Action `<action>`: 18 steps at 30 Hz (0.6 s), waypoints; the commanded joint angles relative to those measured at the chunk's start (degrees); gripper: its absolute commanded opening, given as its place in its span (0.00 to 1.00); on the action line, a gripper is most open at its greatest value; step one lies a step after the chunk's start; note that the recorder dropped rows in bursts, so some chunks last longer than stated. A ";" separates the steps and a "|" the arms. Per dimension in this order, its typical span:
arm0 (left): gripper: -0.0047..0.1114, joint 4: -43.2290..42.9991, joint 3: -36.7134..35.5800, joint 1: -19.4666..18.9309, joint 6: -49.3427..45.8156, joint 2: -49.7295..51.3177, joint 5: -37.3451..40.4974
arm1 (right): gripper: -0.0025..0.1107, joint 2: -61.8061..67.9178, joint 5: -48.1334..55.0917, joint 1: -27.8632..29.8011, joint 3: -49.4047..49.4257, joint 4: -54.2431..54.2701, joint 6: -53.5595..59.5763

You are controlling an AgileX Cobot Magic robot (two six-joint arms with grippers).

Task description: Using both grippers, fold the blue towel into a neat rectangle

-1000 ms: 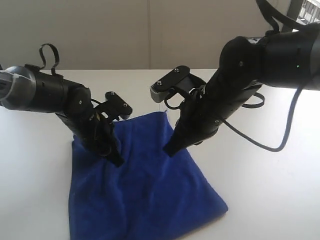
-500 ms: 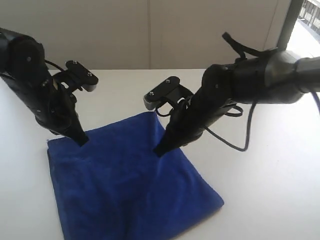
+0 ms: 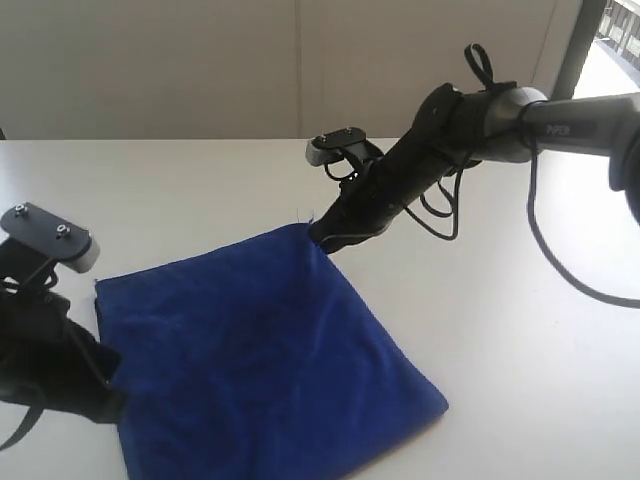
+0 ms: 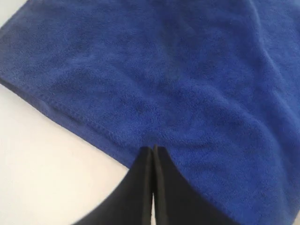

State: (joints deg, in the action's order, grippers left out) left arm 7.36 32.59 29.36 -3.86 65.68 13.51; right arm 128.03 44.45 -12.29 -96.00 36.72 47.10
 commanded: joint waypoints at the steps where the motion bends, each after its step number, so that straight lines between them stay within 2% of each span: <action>1: 0.04 1.10 -3.33 0.77 0.66 -2.26 -0.93 | 0.02 2.21 1.60 0.27 -0.61 2.04 1.40; 9: 0.04 1.13 -3.86 0.77 0.89 -2.37 -0.04 | 0.02 4.50 0.38 0.27 -0.61 0.58 -1.10; 14: 0.04 1.13 -3.86 0.77 0.89 -2.37 0.58 | 0.02 5.24 0.72 0.27 -0.61 -17.38 -15.76; 18: 0.04 1.13 -3.86 0.77 0.89 -2.37 0.58 | 0.02 5.24 3.31 0.27 -0.51 -23.03 -19.07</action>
State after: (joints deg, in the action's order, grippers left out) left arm 7.86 29.20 29.91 -3.50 63.69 13.10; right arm 131.74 45.29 -12.52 -97.48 21.78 30.19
